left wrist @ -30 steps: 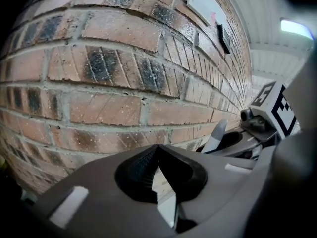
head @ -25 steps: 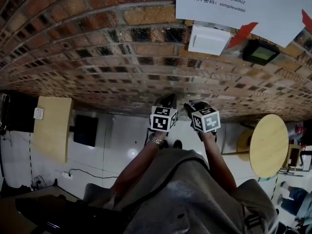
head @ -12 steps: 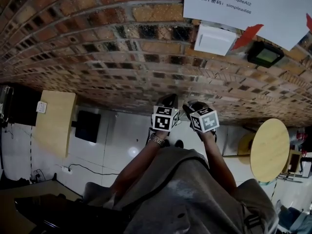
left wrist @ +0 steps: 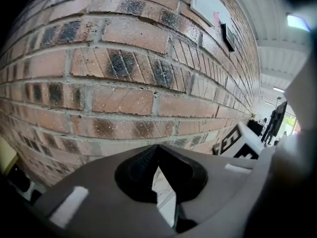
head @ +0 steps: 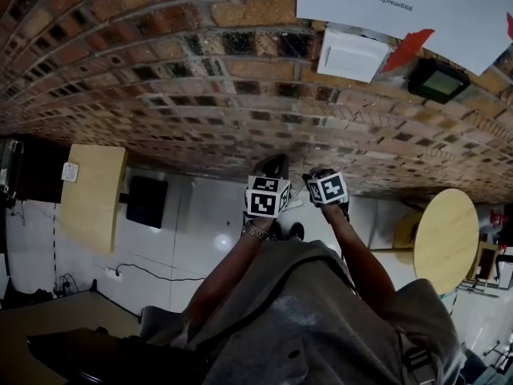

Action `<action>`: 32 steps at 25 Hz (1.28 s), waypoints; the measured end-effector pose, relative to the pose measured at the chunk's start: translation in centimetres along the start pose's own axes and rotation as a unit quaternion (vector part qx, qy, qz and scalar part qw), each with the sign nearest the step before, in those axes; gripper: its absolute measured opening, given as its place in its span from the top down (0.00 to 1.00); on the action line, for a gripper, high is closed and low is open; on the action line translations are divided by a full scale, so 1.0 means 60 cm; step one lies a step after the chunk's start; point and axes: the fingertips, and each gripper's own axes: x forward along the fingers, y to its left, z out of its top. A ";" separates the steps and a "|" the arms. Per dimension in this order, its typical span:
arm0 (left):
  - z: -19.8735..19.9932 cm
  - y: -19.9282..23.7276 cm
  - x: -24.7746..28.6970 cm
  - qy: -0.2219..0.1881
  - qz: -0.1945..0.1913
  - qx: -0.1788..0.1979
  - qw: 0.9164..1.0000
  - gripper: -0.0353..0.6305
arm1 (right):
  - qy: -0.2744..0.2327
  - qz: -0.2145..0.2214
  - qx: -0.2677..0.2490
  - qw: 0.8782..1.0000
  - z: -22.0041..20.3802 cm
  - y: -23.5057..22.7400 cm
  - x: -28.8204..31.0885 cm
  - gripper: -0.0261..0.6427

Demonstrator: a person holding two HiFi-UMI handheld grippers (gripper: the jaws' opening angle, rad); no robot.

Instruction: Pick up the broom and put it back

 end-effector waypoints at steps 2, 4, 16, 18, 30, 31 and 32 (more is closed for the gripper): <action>-0.017 0.006 -0.011 0.008 0.009 -0.004 1.000 0.99 | 0.024 -0.011 0.013 1.000 -0.035 -0.024 0.049 0.81; -0.038 0.017 -0.024 0.018 0.023 -0.009 1.000 0.99 | 0.043 -0.014 0.023 0.999 -0.061 -0.037 0.092 0.81; -0.152 0.035 -0.080 0.071 0.088 -0.045 0.993 0.99 | -0.014 -0.024 0.017 0.999 -0.020 -0.085 0.166 0.81; -0.163 0.026 -0.084 0.076 0.088 -0.044 0.992 0.99 | -0.026 -0.019 0.022 0.999 -0.016 -0.084 0.165 0.78; -0.169 -0.027 -0.131 0.050 0.046 -0.015 0.998 0.99 | -0.088 -0.035 0.085 0.992 -0.074 -0.027 0.013 0.76; -0.172 -0.033 -0.139 0.045 0.038 -0.013 0.998 0.99 | -0.098 -0.033 0.089 0.991 -0.077 -0.010 -0.005 0.78; -0.176 -0.038 -0.149 0.041 0.030 -0.009 0.999 0.99 | -0.109 -0.029 0.093 0.989 -0.080 0.010 -0.023 0.80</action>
